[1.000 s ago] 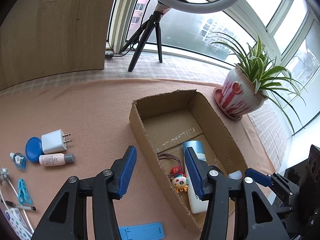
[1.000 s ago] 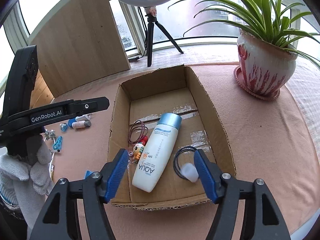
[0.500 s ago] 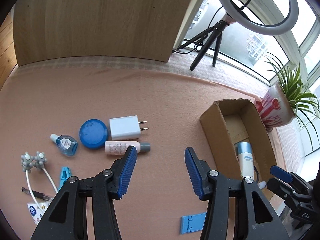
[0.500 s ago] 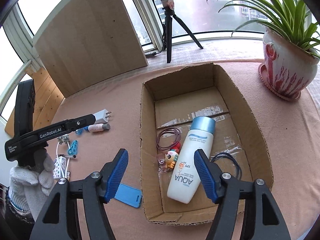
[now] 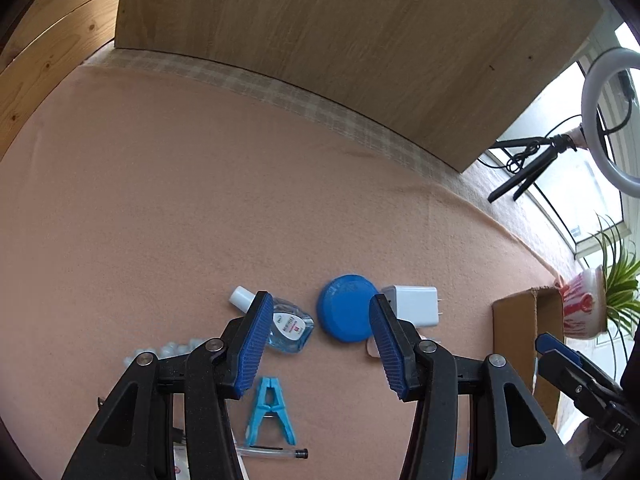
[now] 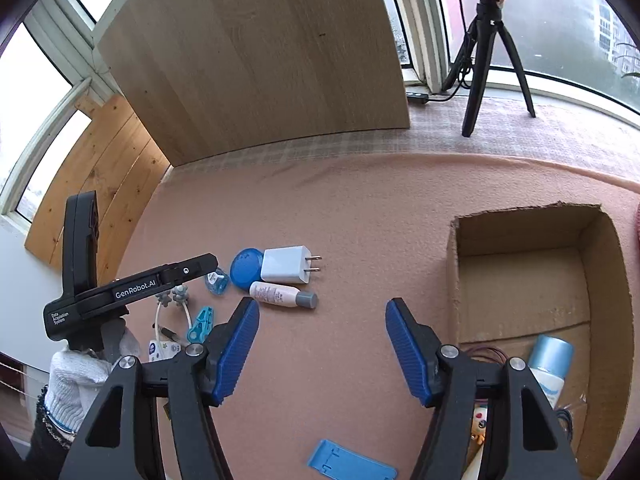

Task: Organize objects
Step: 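Move the right gripper to the white USB charger while the left gripper approaches the pink lotion bottle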

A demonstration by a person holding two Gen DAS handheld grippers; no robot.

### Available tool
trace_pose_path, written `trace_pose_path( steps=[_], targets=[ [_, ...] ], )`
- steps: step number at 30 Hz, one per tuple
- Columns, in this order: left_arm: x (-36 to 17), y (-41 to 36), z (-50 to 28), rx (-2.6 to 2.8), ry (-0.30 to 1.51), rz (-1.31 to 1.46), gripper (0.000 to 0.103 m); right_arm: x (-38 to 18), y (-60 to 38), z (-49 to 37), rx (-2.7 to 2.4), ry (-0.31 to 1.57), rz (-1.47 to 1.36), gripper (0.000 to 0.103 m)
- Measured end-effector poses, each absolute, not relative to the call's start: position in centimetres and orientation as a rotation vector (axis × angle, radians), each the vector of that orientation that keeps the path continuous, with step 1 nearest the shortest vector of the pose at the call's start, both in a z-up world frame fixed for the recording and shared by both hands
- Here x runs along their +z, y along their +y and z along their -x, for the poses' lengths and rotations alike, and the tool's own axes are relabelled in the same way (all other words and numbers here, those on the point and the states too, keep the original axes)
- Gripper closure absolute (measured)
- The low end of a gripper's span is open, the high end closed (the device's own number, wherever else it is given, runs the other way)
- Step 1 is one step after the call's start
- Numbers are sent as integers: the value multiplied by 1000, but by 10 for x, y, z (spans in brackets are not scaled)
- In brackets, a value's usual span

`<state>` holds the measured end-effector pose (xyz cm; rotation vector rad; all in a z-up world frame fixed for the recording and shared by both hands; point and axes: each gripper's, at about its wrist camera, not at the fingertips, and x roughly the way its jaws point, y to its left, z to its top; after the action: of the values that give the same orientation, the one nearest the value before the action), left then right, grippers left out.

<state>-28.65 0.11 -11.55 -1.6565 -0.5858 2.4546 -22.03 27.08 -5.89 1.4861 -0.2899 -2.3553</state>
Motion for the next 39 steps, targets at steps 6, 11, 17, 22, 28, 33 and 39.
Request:
trace_pose_path(
  steps=[6, 11, 17, 22, 28, 33, 39],
  targets=[
    [-135, -10, 304, 2436, -672, 1688, 51, -88, 230, 264, -2285, -293, -1568, 46],
    [-148, 2, 316, 2406, -702, 1698, 52, -115, 210, 297, -2262, -327, -1645, 54],
    [-162, 18, 322, 2348, -715, 1694, 77, -139, 190, 310, -2222, -235, -1730, 66],
    [-162, 38, 318, 2267, -626, 1685, 80, -140, 202, 295, -2159, -302, -1742, 70],
    [-162, 59, 292, 2198, -532, 1686, 80, -139, 218, 261, -2136, -293, -1749, 70],
    [-161, 74, 261, 2136, -444, 1689, 79, -140, 233, 225, -2131, -359, -1748, 70],
    [-159, 83, 231, 2110, -349, 1673, 79, -139, 245, 179, -2130, -396, -1738, 70]
  ],
)
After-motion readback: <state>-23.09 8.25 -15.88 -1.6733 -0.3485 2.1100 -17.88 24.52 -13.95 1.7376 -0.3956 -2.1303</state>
